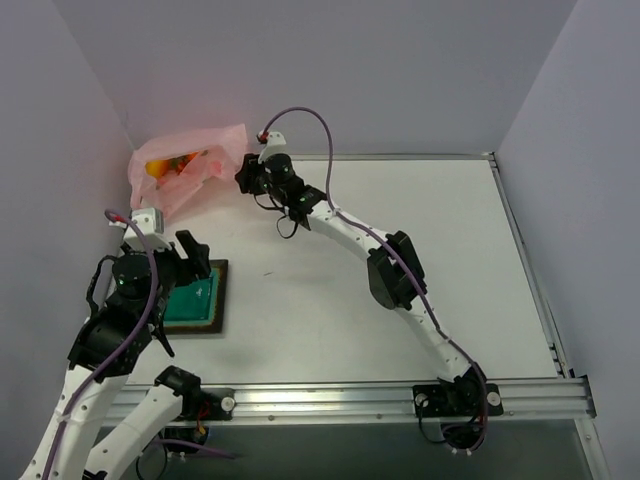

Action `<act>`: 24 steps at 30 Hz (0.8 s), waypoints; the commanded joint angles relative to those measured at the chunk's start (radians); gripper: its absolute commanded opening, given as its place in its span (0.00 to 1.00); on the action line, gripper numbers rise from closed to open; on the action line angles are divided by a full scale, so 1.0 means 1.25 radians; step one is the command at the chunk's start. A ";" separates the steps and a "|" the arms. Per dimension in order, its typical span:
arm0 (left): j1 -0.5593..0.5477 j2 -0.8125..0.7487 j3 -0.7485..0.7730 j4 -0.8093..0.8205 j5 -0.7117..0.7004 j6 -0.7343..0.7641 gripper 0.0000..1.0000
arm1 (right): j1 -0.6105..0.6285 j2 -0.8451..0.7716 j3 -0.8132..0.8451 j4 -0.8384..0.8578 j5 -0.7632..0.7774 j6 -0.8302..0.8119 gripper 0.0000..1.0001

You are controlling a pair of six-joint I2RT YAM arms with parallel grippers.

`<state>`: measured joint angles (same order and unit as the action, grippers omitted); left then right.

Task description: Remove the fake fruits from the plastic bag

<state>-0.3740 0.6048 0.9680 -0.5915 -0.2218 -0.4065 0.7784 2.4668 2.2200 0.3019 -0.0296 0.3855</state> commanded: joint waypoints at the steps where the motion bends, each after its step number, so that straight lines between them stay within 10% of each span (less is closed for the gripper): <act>1: 0.014 0.050 0.005 0.062 0.022 -0.045 0.68 | -0.005 0.019 0.076 0.030 -0.017 0.000 0.36; 6: 0.039 0.116 -0.012 0.137 0.055 -0.108 0.68 | -0.004 -0.094 -0.140 0.223 -0.055 0.016 0.01; 11: 0.086 0.222 -0.034 0.223 0.083 -0.197 0.68 | 0.007 -0.194 -0.349 0.291 -0.071 0.014 0.00; 24: 0.138 0.418 -0.072 0.390 0.003 -0.225 0.26 | 0.068 -0.498 -0.655 0.313 -0.034 0.079 0.00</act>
<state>-0.2329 1.1027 0.8448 -0.2131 -0.1703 -0.6670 0.8639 1.9358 1.4330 0.6193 -0.0917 0.4492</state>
